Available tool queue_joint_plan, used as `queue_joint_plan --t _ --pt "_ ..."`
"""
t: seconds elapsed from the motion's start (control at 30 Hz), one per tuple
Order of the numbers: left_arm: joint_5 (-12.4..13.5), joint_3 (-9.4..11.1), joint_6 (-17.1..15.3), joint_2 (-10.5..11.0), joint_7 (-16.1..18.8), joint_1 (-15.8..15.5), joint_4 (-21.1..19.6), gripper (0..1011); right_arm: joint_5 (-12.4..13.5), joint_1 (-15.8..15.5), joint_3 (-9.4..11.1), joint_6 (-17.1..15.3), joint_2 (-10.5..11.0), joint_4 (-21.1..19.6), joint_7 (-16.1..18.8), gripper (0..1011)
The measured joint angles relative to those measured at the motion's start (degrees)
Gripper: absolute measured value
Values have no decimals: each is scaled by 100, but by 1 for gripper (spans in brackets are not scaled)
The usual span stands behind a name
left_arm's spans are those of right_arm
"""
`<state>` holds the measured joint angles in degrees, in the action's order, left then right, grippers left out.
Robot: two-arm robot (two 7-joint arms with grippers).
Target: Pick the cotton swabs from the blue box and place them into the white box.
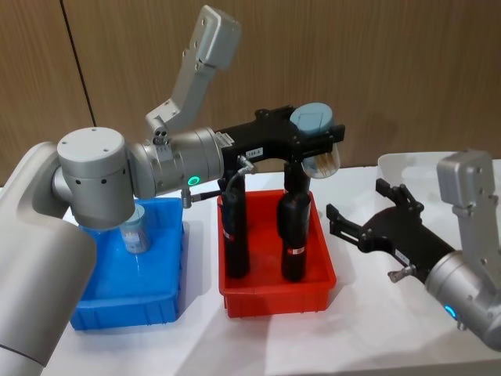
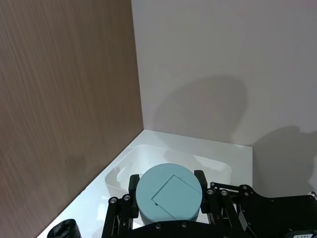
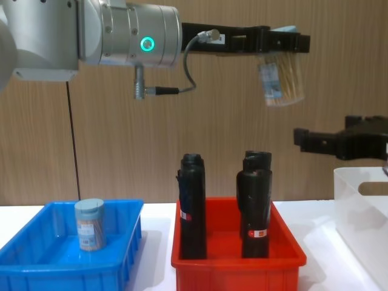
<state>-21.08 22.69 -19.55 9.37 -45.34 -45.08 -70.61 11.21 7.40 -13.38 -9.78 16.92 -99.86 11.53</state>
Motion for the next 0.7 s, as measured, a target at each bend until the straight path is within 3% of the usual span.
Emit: queue_joint_plan --t 0.7 --pt "0 0 0 1 1 -1 -1 661 -314 347 -67 -215 -126 -30 311 1001"
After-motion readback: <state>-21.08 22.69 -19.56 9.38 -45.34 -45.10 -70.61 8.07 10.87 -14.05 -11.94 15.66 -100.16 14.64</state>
